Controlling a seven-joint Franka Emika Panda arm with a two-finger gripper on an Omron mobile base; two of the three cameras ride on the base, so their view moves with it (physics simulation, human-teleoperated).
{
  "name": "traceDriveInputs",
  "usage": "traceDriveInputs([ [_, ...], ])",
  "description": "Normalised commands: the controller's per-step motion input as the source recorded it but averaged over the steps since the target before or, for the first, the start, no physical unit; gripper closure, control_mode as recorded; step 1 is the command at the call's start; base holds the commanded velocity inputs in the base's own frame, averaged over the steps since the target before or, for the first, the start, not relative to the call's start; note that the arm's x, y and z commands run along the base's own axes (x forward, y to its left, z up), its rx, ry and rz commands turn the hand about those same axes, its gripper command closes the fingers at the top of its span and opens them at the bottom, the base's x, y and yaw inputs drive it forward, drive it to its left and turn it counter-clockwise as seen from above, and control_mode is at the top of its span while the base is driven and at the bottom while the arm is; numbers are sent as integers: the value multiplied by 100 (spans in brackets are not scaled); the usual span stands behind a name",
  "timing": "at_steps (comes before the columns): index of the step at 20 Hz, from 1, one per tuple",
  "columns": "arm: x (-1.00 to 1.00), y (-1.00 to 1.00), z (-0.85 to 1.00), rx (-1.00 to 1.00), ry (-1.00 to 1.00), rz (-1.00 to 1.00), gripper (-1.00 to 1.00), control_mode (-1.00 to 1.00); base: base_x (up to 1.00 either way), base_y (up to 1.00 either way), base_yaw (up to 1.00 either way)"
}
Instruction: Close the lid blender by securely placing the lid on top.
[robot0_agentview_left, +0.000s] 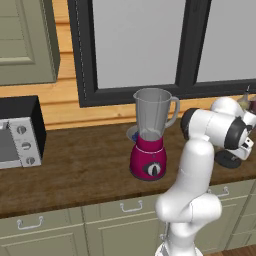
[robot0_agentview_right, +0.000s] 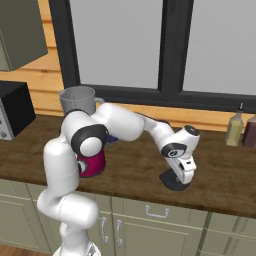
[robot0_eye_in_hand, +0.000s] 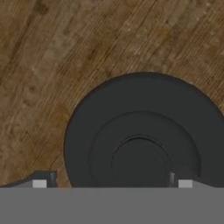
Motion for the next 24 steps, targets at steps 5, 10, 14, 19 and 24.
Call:
traceDriveInputs([
  [5, 0, 0, -60, -8, 0, 0, -100, -100, 0, 0, 0],
  [10, 0, 8, -56, -2, 0, 0, -100, -100, 0, 0, 0],
  [14, 0, 45, -85, -7, 0, 0, 100, -100, 0, 0, 0],
  [19, 0, 29, -62, 0, 1, 0, 100, -100, 0, 0, 0],
  [24, -7, 2, -43, 0, 0, 0, 100, -100, 0, 0, 0],
])
